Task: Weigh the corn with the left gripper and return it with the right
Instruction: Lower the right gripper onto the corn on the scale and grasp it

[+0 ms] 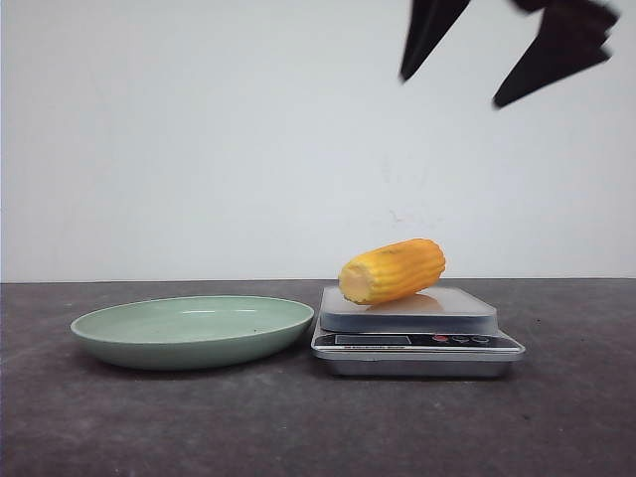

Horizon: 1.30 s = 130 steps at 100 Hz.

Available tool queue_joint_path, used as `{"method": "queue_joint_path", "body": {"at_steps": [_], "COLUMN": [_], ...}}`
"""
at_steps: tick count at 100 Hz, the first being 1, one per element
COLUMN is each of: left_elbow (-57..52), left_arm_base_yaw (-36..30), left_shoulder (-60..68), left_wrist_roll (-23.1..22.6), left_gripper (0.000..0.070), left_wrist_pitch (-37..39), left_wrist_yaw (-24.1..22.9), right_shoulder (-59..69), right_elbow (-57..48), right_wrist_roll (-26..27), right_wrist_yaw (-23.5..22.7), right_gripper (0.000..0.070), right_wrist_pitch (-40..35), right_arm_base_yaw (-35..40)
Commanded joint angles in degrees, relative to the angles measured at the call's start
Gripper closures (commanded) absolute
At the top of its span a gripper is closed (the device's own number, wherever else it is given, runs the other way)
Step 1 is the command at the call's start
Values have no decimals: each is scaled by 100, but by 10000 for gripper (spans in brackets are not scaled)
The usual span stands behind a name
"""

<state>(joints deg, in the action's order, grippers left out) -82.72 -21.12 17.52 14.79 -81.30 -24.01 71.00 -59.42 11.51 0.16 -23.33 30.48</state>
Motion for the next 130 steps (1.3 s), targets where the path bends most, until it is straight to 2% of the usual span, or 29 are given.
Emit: {"method": "queue_joint_path", "body": {"at_steps": [1, 35, 72, 94, 102, 104, 111, 130], "left_elbow": [109, 1272, 1432, 1432, 1432, 1432, 1432, 1432], "left_arm_base_yaw": [-15, -15, -15, -15, -15, -15, -15, -15], "left_shoulder": [-90, -538, -538, -538, -538, -538, -538, -538], "left_wrist_roll": [184, 498, 496, 496, 494, 494, 494, 476], "left_gripper": [226, 226, 226, 226, 226, 226, 226, 226], "left_wrist_pitch": [-186, -186, -155, -140, -140, -140, -140, -140], "left_wrist_yaw": [46, 402, 452, 452, 452, 452, 452, 448], "right_shoulder": [339, 1792, 2415, 2413, 2413, 2413, 2413, 2396], "right_elbow": [-103, -103, -103, -105, -105, -105, -105, -109], "right_wrist_roll": [175, 529, 833, 855, 855, 855, 848, 846], "right_wrist_yaw": [33, 181, 225, 330, 326, 328, 295, 295], "right_gripper": [0, 0, 2, 240, 427, 500, 688, 700], "right_wrist_pitch": [122, 713, 743, 789, 798, 813, 859, 1010], "right_arm_base_yaw": [72, 133, 205, 299, 339, 356, 374, 433]}}
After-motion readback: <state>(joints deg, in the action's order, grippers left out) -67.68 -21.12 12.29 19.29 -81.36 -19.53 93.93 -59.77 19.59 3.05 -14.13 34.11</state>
